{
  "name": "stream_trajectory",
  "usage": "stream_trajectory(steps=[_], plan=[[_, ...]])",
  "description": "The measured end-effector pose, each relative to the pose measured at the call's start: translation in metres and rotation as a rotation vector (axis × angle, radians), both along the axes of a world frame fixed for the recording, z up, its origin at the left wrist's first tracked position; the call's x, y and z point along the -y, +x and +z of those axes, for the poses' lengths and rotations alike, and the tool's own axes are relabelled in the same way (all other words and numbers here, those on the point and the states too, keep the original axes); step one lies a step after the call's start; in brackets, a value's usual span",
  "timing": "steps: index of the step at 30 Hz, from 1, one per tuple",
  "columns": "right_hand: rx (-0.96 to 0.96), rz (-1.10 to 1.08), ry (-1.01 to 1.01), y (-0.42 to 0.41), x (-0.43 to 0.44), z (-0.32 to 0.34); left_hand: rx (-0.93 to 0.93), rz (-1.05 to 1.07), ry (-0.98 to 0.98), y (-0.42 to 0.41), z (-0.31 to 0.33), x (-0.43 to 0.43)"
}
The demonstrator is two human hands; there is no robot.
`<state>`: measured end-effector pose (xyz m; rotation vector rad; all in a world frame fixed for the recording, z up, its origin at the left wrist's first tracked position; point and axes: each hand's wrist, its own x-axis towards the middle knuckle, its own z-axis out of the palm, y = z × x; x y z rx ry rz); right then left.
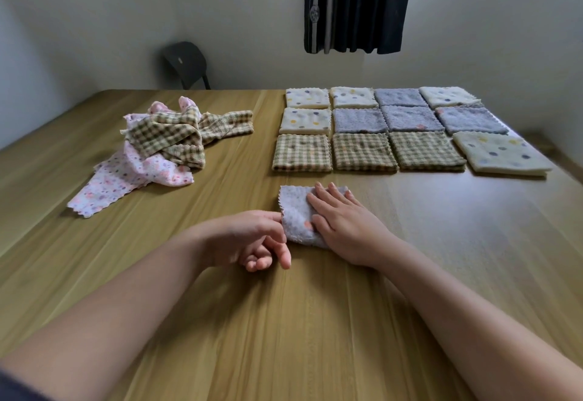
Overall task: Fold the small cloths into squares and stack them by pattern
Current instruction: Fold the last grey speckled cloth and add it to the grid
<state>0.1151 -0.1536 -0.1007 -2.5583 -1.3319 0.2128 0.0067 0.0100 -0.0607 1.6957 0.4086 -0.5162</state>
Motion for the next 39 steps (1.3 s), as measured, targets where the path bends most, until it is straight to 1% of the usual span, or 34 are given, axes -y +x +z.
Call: stream_trajectory(steps=[3, 8, 14, 18, 20, 24, 29, 33, 39], plan=[[-0.066, 0.005, 0.015, 0.004, 0.001, 0.003, -0.043, -0.128, 0.021, 0.009, 0.002, 0.0], [-0.045, 0.023, 0.027, 0.006, 0.002, 0.003, -0.082, -0.25, 0.046, 0.016, 0.007, 0.0], [0.006, 0.027, 0.02, 0.007, 0.003, -0.003, -0.108, -0.223, 0.0, 0.02, 0.007, -0.003], [-0.092, 0.027, 0.061, 0.018, 0.004, 0.003, -0.137, -0.266, 0.036, 0.022, 0.007, -0.003], [-0.068, 0.031, 0.077, 0.018, 0.005, 0.001, -0.148, -0.267, 0.043, 0.023, 0.007, -0.005], [0.0, 0.049, 0.067, 0.014, 0.007, -0.005, -0.177, -0.315, -0.004, 0.025, 0.007, -0.003], [0.029, 0.039, 0.073, 0.013, 0.007, -0.006, -0.191, -0.285, 0.03, 0.027, 0.007, -0.006], [0.044, 0.039, 0.076, 0.015, 0.007, -0.007, -0.201, -0.329, -0.004, 0.026, 0.009, -0.003], [0.049, 0.046, 0.067, 0.015, 0.007, -0.008, -0.212, -0.243, 0.022, 0.022, 0.011, -0.015]])
